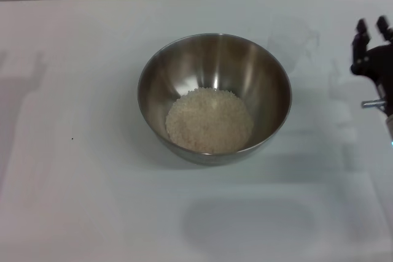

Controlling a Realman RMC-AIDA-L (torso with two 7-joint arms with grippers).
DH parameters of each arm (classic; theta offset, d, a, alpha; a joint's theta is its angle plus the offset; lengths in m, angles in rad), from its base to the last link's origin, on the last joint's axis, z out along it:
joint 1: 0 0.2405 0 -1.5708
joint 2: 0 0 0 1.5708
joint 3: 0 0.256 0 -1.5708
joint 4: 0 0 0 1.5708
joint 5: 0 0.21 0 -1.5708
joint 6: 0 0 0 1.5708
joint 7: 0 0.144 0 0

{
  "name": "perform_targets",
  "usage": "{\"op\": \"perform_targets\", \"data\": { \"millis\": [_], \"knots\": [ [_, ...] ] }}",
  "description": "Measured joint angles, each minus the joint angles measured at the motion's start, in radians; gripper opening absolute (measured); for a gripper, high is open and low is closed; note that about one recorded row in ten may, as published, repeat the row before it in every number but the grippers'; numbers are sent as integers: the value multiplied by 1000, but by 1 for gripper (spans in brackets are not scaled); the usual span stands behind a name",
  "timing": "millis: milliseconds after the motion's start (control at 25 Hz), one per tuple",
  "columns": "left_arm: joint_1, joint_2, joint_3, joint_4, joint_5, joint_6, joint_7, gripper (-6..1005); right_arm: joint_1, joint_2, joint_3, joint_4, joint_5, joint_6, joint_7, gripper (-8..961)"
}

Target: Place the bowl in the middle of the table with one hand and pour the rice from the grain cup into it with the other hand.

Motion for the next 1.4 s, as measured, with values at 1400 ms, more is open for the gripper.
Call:
{"op": "perform_targets", "data": {
  "millis": [1400],
  "knots": [
    [-3, -3, 6, 74, 1, -15, 171, 829, 221, -12, 165, -267, 11, -262, 222, 667]
  ]
}}
